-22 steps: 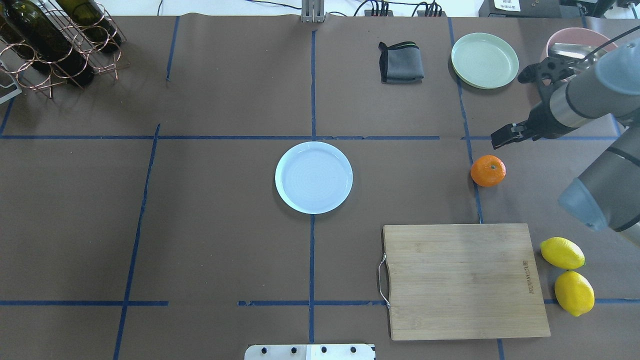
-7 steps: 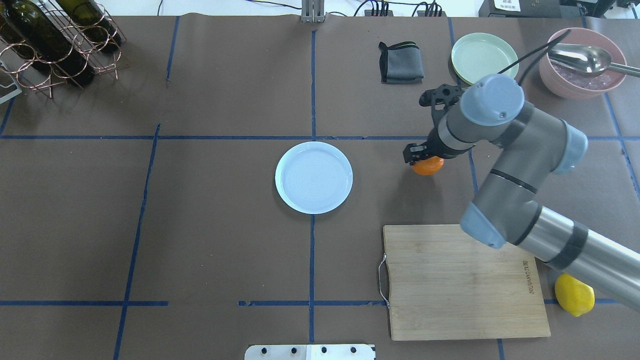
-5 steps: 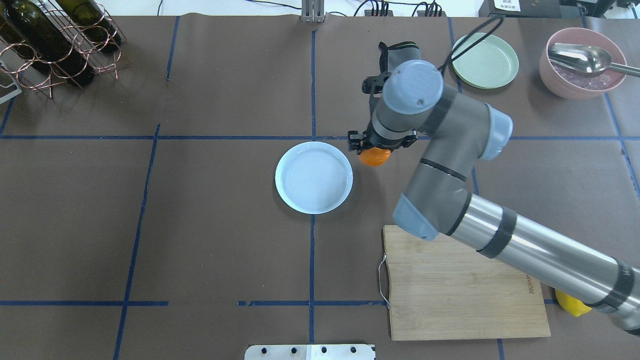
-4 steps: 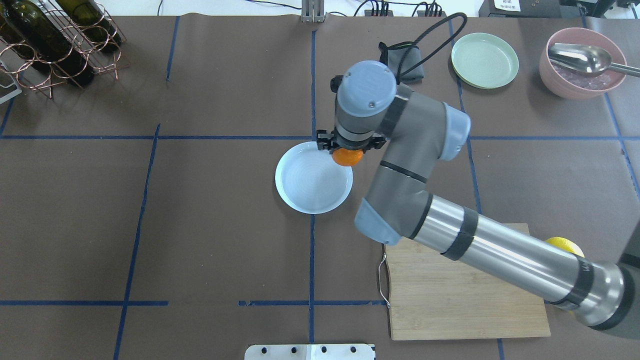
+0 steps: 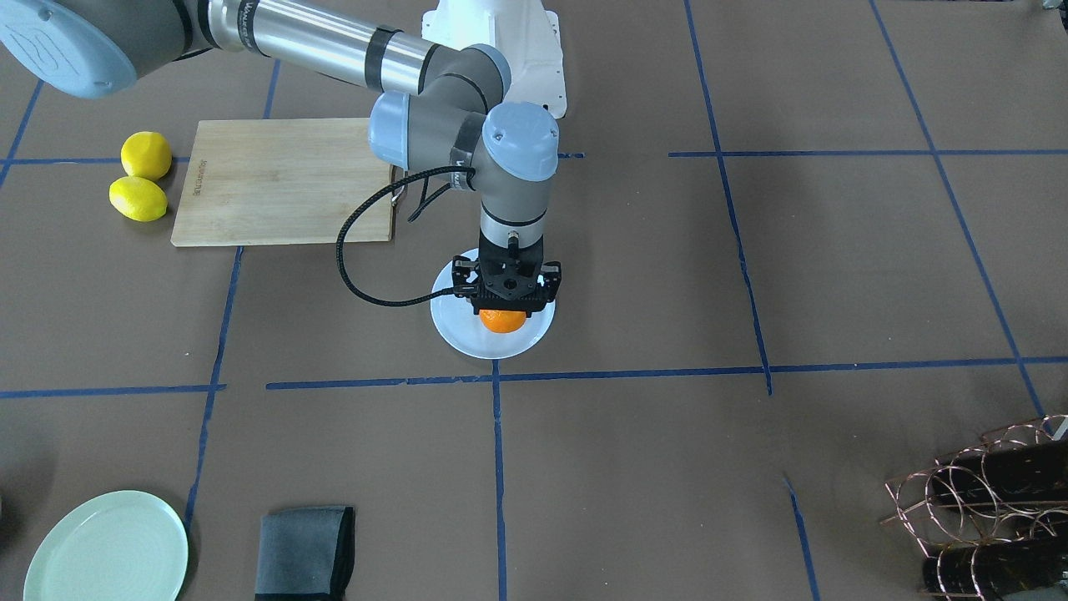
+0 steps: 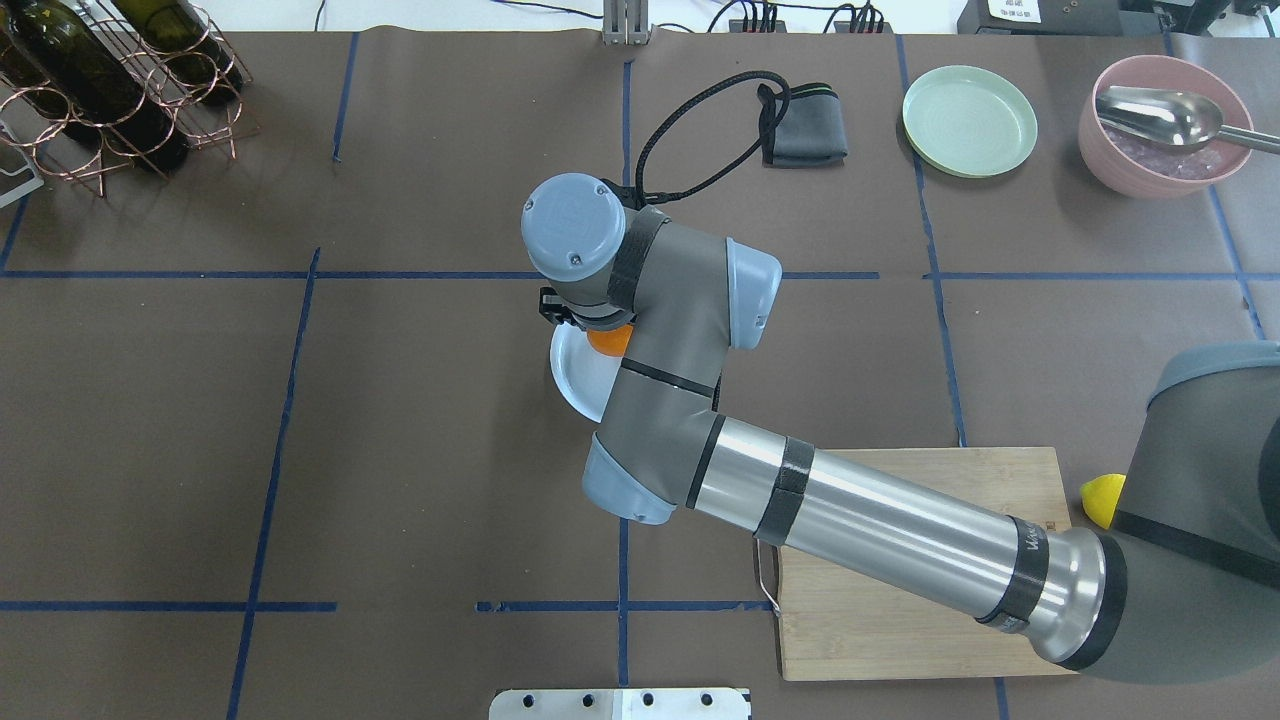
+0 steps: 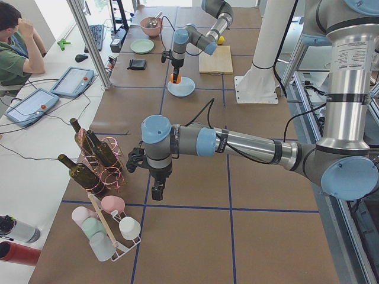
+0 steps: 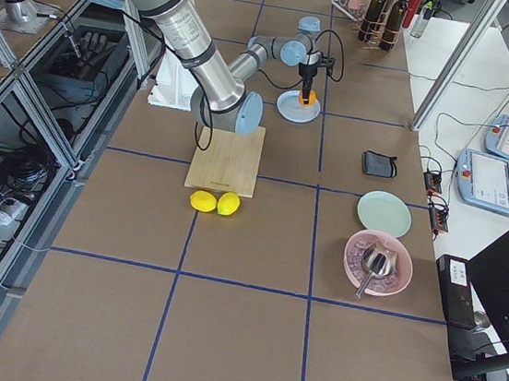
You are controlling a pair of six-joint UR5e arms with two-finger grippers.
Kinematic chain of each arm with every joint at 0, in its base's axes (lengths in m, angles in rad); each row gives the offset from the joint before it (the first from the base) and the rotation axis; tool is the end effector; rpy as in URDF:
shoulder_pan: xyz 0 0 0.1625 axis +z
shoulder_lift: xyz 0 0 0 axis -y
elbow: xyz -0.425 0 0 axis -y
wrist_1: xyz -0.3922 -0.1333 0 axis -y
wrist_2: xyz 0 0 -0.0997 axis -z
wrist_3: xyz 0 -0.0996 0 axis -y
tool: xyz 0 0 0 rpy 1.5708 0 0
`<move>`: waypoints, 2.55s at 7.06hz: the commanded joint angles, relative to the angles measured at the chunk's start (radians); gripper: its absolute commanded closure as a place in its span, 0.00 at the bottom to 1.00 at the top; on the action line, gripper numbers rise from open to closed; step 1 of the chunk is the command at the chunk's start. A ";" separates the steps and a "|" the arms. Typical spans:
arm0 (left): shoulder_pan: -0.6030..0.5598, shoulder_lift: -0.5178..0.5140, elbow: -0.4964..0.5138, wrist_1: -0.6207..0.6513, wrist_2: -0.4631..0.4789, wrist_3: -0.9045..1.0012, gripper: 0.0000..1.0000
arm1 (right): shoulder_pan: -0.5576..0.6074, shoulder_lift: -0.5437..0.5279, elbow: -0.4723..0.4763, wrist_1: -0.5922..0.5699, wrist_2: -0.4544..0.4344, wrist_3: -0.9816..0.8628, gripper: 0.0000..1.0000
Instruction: Pick orange to plate
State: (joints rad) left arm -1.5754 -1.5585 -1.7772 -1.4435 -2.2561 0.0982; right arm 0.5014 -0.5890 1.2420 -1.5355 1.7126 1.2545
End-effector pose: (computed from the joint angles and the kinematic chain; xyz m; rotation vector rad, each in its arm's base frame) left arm -0.0725 -0.4839 0.5821 0.0993 0.6812 0.1128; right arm -0.6482 -0.4912 0.1731 0.1483 -0.6850 0.1287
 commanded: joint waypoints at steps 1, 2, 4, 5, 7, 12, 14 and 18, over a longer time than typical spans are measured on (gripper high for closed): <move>0.000 -0.001 -0.004 0.002 0.000 0.000 0.00 | -0.006 -0.009 -0.009 -0.002 -0.008 -0.009 0.18; 0.000 -0.002 -0.004 0.002 0.000 0.000 0.00 | -0.006 -0.011 -0.006 -0.002 -0.008 -0.010 0.06; 0.000 0.002 -0.005 0.002 -0.003 -0.002 0.00 | 0.002 -0.009 0.026 -0.003 -0.002 -0.017 0.00; 0.002 -0.001 0.002 -0.002 -0.002 0.000 0.00 | 0.049 -0.020 0.081 -0.017 0.056 -0.030 0.00; 0.000 0.012 -0.005 -0.003 -0.003 0.008 0.00 | 0.168 -0.137 0.257 -0.023 0.172 -0.163 0.00; -0.009 0.172 -0.022 -0.037 -0.131 0.212 0.00 | 0.573 -0.480 0.429 -0.035 0.516 -0.753 0.00; -0.011 0.163 -0.010 -0.032 -0.128 0.207 0.00 | 0.749 -0.598 0.418 -0.118 0.548 -1.085 0.00; -0.049 0.160 -0.014 -0.031 -0.126 0.201 0.00 | 1.059 -0.889 0.424 -0.232 0.547 -1.379 0.00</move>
State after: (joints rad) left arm -1.6085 -1.3971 -1.7877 -1.4744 -2.3820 0.3001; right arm 1.4648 -1.3649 1.6635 -1.7622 2.2544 -0.0877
